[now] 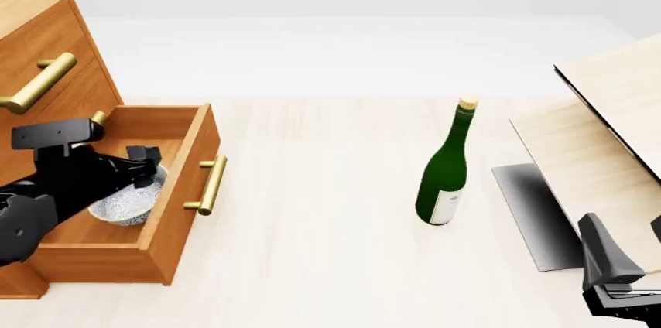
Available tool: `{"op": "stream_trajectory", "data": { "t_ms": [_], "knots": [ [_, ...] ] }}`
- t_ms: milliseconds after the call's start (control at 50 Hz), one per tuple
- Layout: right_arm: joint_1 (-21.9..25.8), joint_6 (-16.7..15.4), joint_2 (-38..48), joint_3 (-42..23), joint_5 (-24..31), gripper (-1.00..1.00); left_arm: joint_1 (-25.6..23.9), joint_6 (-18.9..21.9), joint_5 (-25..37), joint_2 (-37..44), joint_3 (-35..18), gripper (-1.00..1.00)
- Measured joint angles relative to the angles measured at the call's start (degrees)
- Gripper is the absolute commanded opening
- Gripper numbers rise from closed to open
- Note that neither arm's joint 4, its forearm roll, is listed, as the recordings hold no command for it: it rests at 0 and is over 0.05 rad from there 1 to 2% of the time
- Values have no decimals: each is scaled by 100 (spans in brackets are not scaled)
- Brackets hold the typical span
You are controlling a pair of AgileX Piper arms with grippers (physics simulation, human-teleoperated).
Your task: Put the bowl in the bottom drawer of the cabinet.
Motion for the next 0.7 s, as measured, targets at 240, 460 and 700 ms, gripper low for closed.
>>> {"op": "stream_trajectory", "data": {
  "t_ms": [240,460,700],
  "knots": [
    [0,0,0,0,0,100,-406,-393,36,-159,-74,100],
    [0,0,0,0,0,100,-652,-388,54,-481,-102,100],
    [0,0,-1,0,0,100,-767,-255,58,-807,-60,100]
  ]
}}
